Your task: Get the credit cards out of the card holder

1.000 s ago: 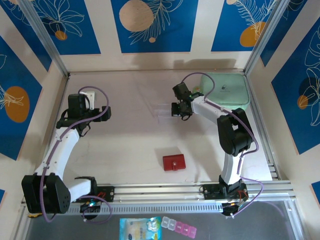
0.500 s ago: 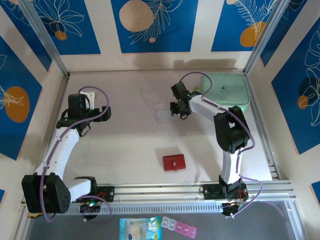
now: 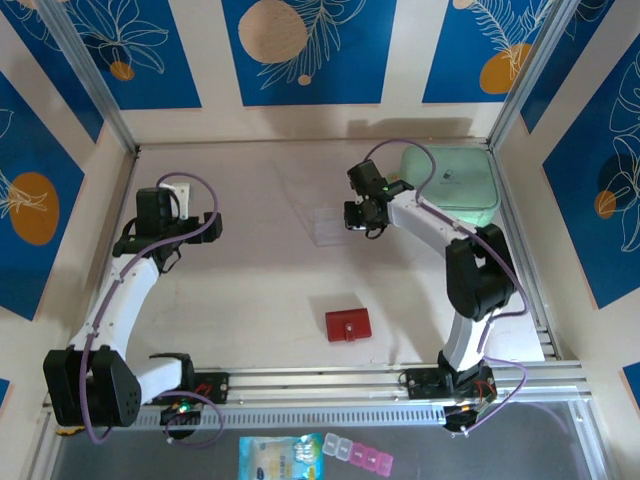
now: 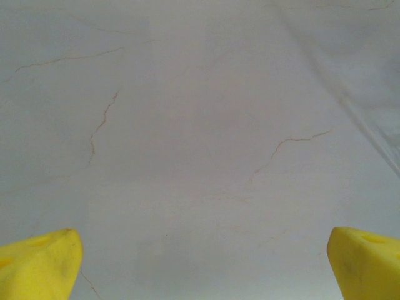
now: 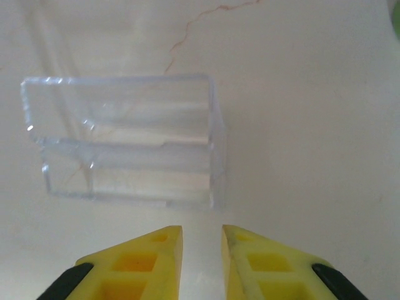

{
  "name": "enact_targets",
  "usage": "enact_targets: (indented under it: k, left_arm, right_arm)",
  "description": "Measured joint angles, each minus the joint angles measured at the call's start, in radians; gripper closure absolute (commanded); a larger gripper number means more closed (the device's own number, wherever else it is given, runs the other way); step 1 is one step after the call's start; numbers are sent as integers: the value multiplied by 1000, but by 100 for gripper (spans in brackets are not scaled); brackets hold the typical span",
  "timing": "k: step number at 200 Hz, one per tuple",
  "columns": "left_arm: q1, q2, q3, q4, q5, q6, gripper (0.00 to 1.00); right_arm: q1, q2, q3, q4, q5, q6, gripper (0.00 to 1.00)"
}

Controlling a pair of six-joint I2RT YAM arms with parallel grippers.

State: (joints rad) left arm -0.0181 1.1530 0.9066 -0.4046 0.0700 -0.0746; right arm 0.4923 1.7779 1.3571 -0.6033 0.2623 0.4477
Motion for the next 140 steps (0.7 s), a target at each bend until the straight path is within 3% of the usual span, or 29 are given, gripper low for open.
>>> enact_targets:
  k: [49,94,140]
  left_arm:
    - [0,-14,0,1,8,-11,0]
    - [0,-48,0,4,28,-26,0]
    - [0,-66,0,4,51,-34,0]
  right_arm:
    - [124,-191,-193,-63,-69,119,67]
    - [275,-375,-389,-110,-193,295,52]
    - [415,-481,-548,-97,-309,426,15]
